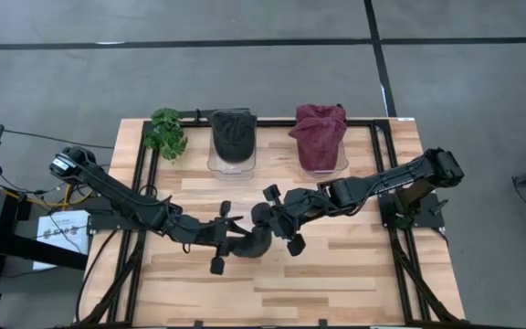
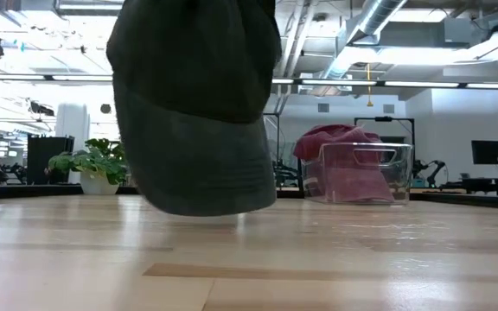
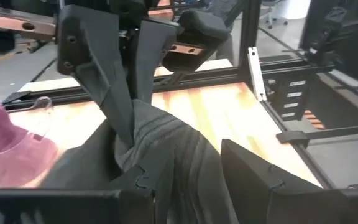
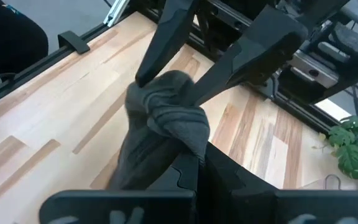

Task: Pick & Place hat
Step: Put the black cap into the left transparent bin

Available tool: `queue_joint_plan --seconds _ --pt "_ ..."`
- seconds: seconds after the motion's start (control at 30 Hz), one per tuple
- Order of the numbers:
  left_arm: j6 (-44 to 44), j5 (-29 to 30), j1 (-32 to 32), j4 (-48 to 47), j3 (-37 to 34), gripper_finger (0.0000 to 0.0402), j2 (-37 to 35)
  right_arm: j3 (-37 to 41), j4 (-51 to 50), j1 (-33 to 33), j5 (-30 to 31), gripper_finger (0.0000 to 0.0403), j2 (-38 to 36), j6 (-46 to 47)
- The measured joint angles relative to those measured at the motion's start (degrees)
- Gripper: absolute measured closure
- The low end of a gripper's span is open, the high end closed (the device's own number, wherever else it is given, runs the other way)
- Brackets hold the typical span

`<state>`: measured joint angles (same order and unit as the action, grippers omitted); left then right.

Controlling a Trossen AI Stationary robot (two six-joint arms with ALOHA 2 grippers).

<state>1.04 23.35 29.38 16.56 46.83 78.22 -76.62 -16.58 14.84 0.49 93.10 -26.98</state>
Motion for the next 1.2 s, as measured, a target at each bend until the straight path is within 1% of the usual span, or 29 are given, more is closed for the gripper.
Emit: queue_joint_plan --seconds 0.43,0.67,0.93,1.0,1.07,1.13,1.2 --pt "-1.45 5.3 0.0 -5.04 0.0 0.027 0.0 0.0 -1.09 0.0 0.05 0.0403 0.0 1.14" --pt "-1.87 5.78 0.0 -5.37 0.0 0.027 -0.05 0.0 -1.17 0.08 0.02 0.0403 0.0 1.62" --pt "-5.62 8.01 -0.51 -8.49 0.0 0.0271 -0.07 0.0 -1.17 0.52 -0.37 0.0403 0.0 2.15" --pt "-6.34 8.01 -0.58 -8.61 0.0 0.0279 -0.07 0.0 -1.18 0.71 -0.45 0.0403 0.0 2.34" --pt "-6.46 8.01 -0.56 -8.63 0.0 0.0297 -0.07 0.0 -1.24 0.87 -0.47 0.0403 0.0 2.93" --pt "-6.47 7.94 -0.54 -8.64 0.0 0.0323 -0.07 0.0 -1.64 0.8 -0.57 0.0403 0.0 3.21" --pt "-6.47 6.71 -0.56 -8.68 0.0 0.0359 -0.07 0.0 -2.36 0.78 -0.57 0.0403 0.0 3.65"
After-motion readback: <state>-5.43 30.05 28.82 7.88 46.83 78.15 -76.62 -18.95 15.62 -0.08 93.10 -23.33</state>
